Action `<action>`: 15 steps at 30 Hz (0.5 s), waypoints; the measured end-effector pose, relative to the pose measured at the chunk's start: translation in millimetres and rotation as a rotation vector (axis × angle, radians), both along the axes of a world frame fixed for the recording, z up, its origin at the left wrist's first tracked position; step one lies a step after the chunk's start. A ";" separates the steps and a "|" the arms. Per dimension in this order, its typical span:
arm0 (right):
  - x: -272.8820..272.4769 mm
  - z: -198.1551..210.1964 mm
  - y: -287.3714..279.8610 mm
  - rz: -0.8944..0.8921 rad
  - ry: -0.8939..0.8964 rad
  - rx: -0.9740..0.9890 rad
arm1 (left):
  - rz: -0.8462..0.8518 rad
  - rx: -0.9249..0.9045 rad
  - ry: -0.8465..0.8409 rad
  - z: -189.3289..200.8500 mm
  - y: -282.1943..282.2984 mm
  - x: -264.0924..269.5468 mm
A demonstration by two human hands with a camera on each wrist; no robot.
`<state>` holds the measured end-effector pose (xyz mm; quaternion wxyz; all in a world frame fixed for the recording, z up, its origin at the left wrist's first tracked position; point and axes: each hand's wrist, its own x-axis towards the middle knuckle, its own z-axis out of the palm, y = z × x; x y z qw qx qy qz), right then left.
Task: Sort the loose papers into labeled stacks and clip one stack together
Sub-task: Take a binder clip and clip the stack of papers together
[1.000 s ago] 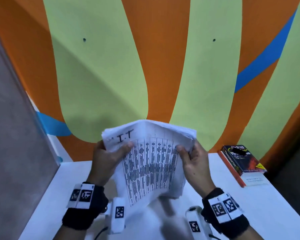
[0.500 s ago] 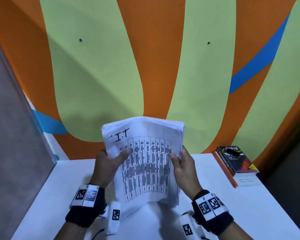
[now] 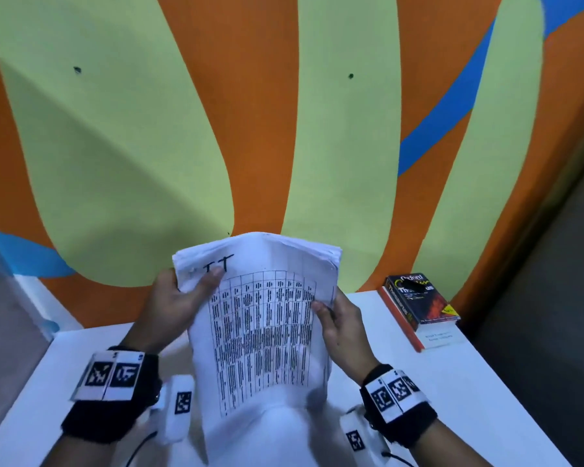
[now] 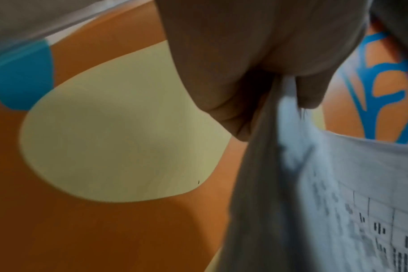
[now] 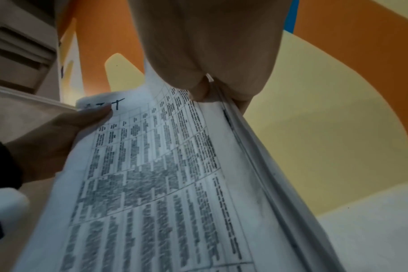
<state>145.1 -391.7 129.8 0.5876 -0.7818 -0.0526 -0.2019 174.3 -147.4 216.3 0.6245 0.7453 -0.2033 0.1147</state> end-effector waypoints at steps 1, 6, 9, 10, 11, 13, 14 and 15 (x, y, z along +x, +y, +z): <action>1.1 3.5 -6.8 0.028 0.005 -0.002 | 0.020 0.017 -0.023 2.5 -5.1 4.2; 32.9 13.7 -78.1 -0.131 0.091 -0.232 | 0.062 0.063 -0.072 5.2 -17.9 12.9; 61.2 4.1 -154.3 -0.518 0.156 -0.520 | 0.093 0.084 -0.073 9.0 -24.9 12.7; 66.9 -0.6 -175.7 -0.563 0.241 -0.642 | 0.105 0.084 -0.068 8.8 -26.1 12.8; 70.6 -6.5 -192.6 -0.555 0.332 -0.752 | 0.115 0.079 -0.065 7.4 -26.7 15.1; 73.1 -20.1 -211.7 -0.449 0.438 -0.969 | 0.125 0.070 -0.082 7.3 -28.3 16.4; 74.0 -26.0 -216.3 -0.388 0.469 -1.059 | 0.124 0.069 -0.090 6.6 -29.6 19.2; 74.3 -32.3 -218.5 -0.338 0.507 -1.120 | 0.113 0.068 -0.105 6.1 -30.7 21.1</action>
